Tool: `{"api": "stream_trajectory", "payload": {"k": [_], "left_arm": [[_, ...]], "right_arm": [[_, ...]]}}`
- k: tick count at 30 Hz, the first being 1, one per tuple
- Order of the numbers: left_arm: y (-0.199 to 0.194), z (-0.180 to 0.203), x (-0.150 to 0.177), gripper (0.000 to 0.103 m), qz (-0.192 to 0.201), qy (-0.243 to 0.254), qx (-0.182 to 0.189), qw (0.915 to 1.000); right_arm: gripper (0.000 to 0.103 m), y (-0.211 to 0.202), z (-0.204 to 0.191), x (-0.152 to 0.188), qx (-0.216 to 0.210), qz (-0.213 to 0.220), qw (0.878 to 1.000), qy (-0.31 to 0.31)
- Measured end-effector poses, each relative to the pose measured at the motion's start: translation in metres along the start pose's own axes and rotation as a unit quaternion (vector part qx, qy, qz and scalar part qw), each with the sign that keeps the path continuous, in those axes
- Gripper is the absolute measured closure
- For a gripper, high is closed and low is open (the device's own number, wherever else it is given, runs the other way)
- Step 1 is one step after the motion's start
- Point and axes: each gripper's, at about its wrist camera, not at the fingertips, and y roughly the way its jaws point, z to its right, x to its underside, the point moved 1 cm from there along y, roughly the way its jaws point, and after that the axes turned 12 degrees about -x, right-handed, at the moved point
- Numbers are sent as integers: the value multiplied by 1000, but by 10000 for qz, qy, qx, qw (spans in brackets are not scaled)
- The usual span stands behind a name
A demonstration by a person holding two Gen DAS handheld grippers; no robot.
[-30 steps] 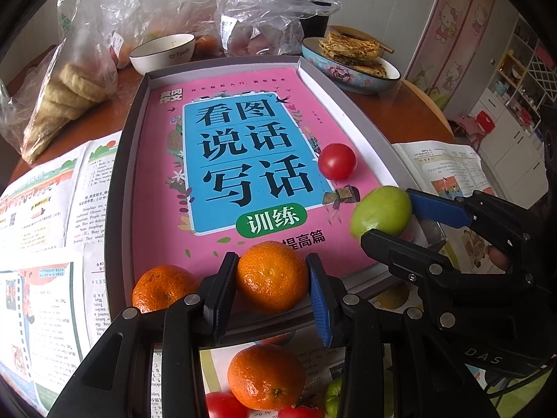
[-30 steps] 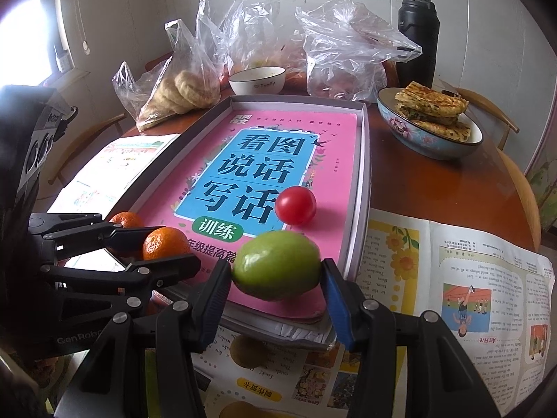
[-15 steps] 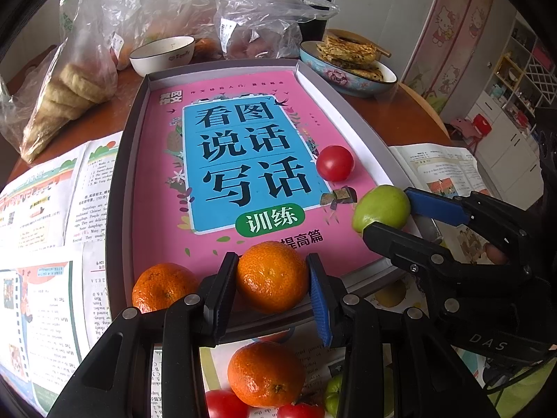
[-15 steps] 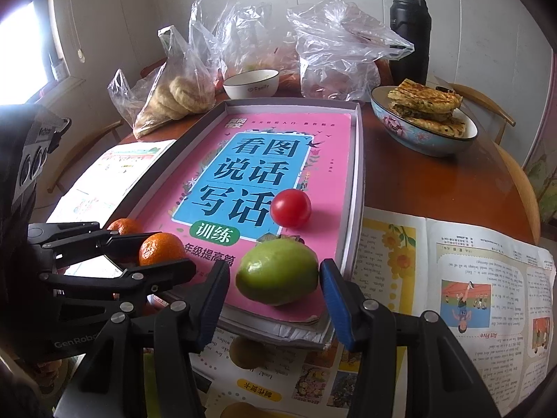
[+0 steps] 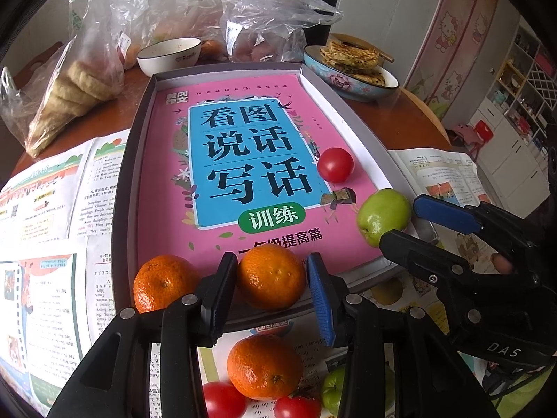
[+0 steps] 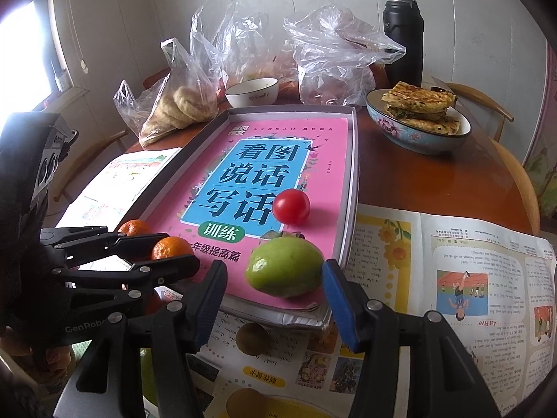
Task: Organize fruits
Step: 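Open the right tool to drop the lime while the left releases the mandarin in the tray, then withdraw both open tools from the tray back toward the loose fruit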
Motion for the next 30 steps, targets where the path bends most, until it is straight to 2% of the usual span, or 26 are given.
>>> {"api": "stream_trajectory", "payload": {"k": [6,10,15,16,17,19,27,30], "left_arm": [[-3,-1,1,56,1,-39,11,10000],[-7,-1,2,49,15,-54,28,10000],[-13,-1,4,48,42,-61,41,10000],[-14,-1,4,47,50,-51,40,10000],[-15,0,4,39,61,-40,31,10000],[-18,0,5,36,90,-32,13,10000],[-26,1,5,35,176,0,-16,9998],[-29,0,6,35,192,-9,-28,9998]], "right_arm": [[44,-4,0,0,-4,53,10000,14],[43,-5,0,1,43,63,10000,-7],[40,-7,3,1,81,91,9999,64],[40,-7,4,2,87,92,9999,72],[40,-8,4,2,89,92,9999,73],[40,-8,4,2,94,94,9999,76],[39,-11,5,3,156,143,9997,91],[34,-14,4,2,190,207,9996,69]]}}
